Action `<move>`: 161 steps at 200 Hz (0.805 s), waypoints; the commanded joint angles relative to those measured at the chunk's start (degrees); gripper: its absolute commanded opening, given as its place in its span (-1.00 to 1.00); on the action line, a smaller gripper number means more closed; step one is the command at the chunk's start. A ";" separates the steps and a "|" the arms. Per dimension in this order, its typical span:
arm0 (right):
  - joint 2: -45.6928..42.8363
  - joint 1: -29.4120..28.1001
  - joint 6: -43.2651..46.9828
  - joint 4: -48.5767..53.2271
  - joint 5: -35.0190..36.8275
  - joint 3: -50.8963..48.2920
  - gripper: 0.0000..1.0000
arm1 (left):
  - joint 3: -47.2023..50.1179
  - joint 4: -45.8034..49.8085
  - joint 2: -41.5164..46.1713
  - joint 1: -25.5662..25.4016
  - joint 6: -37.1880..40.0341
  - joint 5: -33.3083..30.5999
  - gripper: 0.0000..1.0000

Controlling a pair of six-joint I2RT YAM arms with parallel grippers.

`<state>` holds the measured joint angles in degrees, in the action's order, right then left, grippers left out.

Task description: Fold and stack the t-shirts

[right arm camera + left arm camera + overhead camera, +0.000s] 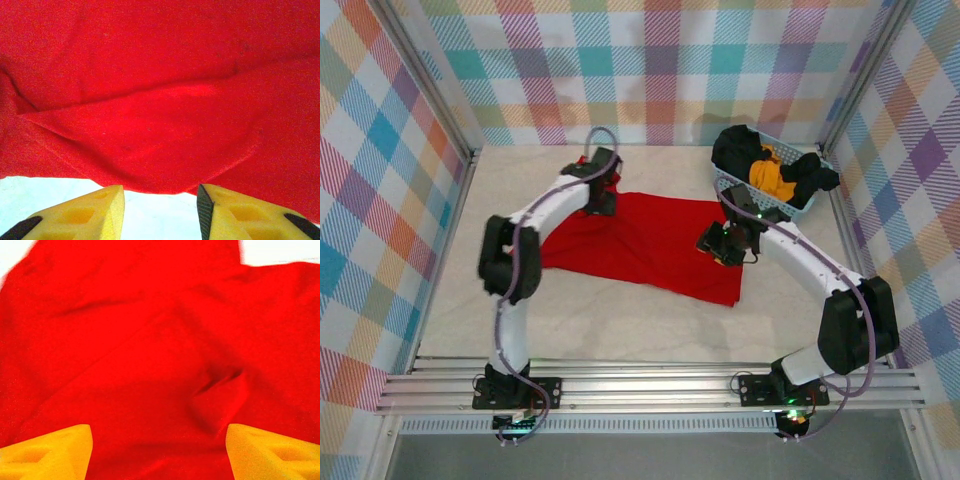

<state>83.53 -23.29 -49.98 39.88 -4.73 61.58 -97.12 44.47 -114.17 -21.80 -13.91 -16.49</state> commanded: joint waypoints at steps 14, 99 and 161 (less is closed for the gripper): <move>-2.40 0.00 -5.09 -1.53 -1.64 -5.91 -0.18 | 9.37 -2.77 6.71 12.44 -11.74 14.21 0.14; 3.38 -0.97 1.55 -4.45 -5.70 -0.23 -0.16 | -0.81 -7.32 -8.59 14.32 -4.81 20.05 -0.37; 5.20 -1.05 0.63 -6.08 -6.80 -0.80 -0.16 | 16.24 -15.58 3.22 10.10 -6.23 15.08 -0.23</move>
<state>88.12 -24.01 -50.09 35.00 -10.17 60.45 -84.58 32.29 -115.98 -10.04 -20.14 0.54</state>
